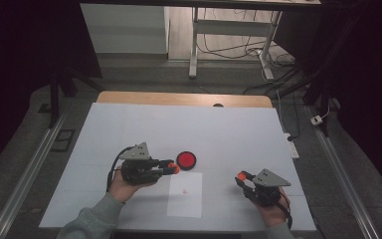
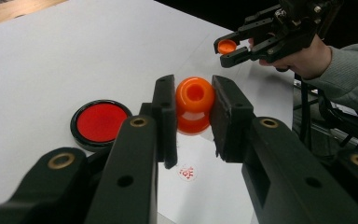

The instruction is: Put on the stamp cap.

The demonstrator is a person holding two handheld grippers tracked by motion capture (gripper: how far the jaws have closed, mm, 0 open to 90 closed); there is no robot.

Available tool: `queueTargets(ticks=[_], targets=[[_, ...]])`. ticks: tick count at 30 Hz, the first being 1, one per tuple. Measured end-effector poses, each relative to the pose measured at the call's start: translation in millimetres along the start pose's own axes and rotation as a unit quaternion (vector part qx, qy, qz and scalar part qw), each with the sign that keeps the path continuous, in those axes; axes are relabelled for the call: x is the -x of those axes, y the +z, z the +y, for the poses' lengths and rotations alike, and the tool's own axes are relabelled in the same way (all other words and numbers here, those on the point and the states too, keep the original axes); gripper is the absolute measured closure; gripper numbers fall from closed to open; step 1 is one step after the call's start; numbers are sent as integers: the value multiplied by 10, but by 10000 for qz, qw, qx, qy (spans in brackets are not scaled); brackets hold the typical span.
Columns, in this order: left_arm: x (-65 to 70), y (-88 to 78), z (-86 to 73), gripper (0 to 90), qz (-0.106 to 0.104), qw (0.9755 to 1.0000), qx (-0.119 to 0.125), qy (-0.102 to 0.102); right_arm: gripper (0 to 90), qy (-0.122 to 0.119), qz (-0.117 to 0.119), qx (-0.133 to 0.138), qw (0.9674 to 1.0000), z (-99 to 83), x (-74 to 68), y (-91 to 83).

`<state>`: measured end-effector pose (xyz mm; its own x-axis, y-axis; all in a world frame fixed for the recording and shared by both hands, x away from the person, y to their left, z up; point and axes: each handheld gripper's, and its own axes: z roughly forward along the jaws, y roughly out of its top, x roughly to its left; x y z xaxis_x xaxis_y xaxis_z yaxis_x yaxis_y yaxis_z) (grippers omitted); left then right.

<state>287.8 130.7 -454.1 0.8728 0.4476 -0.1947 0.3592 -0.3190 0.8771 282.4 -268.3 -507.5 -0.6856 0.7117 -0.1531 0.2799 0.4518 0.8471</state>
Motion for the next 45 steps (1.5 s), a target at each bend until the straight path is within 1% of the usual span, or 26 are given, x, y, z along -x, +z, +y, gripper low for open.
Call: queueTargets(ticks=[5,10,11,14,21,31,34,39,40,42,43,44,45], targets=[[3,8,-1,721,5,10000,-24,21,643,-17,8,-5,10000,14,-8,7],[4,14,0,721,19,10000,-37,27,643,-42,63,29,10000,39,-48,31],[3,15,0,721,23,10000,-38,25,643,-65,43,12,10000,47,-58,33],[-3,23,-1,721,25,10000,-55,25,643,-31,166,51,9998,56,-91,44],[-19,53,-2,721,30,10000,-90,7,643,-54,315,121,9994,87,-163,61],[-33,45,-13,721,46,9999,-103,-23,643,-129,429,122,9989,121,-230,95],[-22,49,-18,721,82,9998,-154,55,643,-125,452,142,9988,125,-233,115],[3,105,-32,721,101,9996,-249,114,643,-73,537,160,9984,134,-241,152],[13,118,-35,721,91,9994,-290,154,643,-87,573,174,9982,132,-241,160],[41,127,-47,721,134,9991,-351,217,643,-103,600,164,9980,144,-241,158],[52,112,-53,721,97,9990,-356,259,643,-80,595,211,9980,156,-241,160],[52,98,-58,721,76,9990,-337,271,643,-52,599,228,9979,177,-243,160],[40,88,-62,721,82,9992,-329,224,643,-66,610,259,9978,202,-249,162]])
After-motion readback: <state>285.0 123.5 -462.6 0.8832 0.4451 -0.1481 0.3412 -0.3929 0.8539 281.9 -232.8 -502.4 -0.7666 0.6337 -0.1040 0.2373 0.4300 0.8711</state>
